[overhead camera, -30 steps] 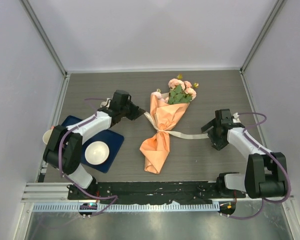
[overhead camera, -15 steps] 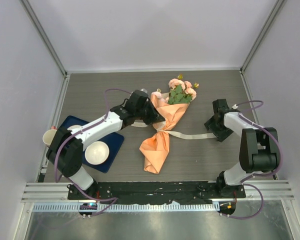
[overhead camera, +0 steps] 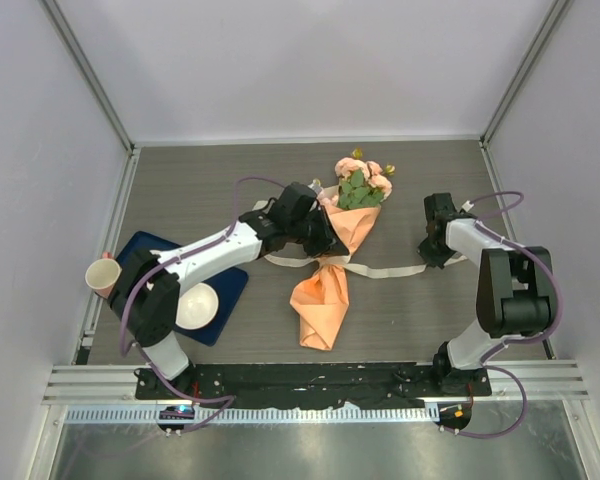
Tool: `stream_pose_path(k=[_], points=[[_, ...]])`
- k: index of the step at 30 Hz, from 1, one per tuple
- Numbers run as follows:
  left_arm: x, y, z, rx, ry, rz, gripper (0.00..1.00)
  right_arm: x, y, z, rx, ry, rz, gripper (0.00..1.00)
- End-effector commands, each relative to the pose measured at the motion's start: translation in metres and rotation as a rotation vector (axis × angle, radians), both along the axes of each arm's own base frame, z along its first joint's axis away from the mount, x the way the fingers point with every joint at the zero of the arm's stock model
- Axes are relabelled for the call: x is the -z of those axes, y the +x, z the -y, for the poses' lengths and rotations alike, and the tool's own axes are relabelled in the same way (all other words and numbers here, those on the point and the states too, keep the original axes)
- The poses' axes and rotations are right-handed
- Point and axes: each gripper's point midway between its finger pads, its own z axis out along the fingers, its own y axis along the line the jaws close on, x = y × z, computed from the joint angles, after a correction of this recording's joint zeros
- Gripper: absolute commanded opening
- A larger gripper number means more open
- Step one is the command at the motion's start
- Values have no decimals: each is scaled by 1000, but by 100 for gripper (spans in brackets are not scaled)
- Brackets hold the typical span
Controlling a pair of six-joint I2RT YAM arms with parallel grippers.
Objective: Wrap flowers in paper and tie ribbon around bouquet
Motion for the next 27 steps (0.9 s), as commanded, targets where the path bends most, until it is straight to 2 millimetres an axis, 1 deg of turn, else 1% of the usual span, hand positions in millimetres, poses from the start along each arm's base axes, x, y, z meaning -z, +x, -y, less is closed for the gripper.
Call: stream_pose_path(k=[1, 2, 3, 4, 5, 6, 8, 9, 10, 11, 12, 13, 14, 15, 16, 18, 19, 20, 21, 22, 24, 25, 26, 27], points=[[-18, -6, 5, 70, -23, 55, 0, -22, 1, 11, -64, -71, 55, 0], [-16, -7, 3, 73, -15, 63, 0, -42, 8, 3, -128, -57, 127, 0], [-11, -9, -1, 79, 1, 70, 0, -59, 19, -12, -190, -42, 208, 0], [-7, -9, -4, 73, 15, 75, 0, -71, 23, -25, -254, -19, 264, 0], [-5, -8, -5, 72, 14, 84, 0, -85, 27, -46, -361, 35, 319, 0], [5, -11, -9, 70, 27, 78, 0, -113, 32, -65, -432, 62, 423, 0], [2, -9, -9, 55, 5, 106, 0, -149, 38, -94, -544, 133, 536, 0], [11, -11, -13, 43, 11, 95, 0, -171, 39, -120, -639, 221, 615, 0], [8, -11, -13, 25, -1, 101, 0, -192, 40, -142, -709, 261, 669, 0], [13, -12, -14, 16, -11, 112, 0, -204, 40, -158, -756, 293, 700, 0], [14, -12, -15, 4, -18, 124, 0, -220, 40, -177, -809, 345, 744, 0], [14, -11, -17, -9, -20, 140, 0, -234, 39, -207, -884, 392, 763, 0], [13, -12, -18, -34, -33, 164, 0, -242, 37, -224, -924, 437, 775, 0], [15, -14, -20, -43, -31, 166, 0, -248, 35, -243, -972, 493, 775, 0], [10, -13, -17, -53, -56, 189, 0, -253, 32, -275, -1046, 535, 756, 0], [9, -17, -18, -86, -76, 223, 0, -246, 25, -305, -1123, 582, 695, 0], [9, -19, -18, -98, -82, 236, 0, -238, 24, -326, -1169, 656, 637, 0], [9, -26, -17, -103, -99, 251, 0, -233, 16, -341, -1205, 709, 595, 0], [8, -24, -19, -133, -97, 277, 0, -229, 12, -350, -1218, 764, 554, 0], [10, -30, -19, -134, -113, 290, 0, -218, 12, -361, -1224, 821, 496, 0], [5, -27, -23, -176, -121, 334, 0, -212, 3, -375, -1266, 875, 434, 0], [6, -30, -22, -173, -124, 348, 0, -219, 0, -382, -1310, 900, 429, 0], [8, -31, -23, -176, -118, 353, 0, -198, -8, -390, -1317, 909, 328, 0], [8, -29, -25, -187, -112, 362, 0, -207, -10, -398, -1353, 909, 325, 0]])
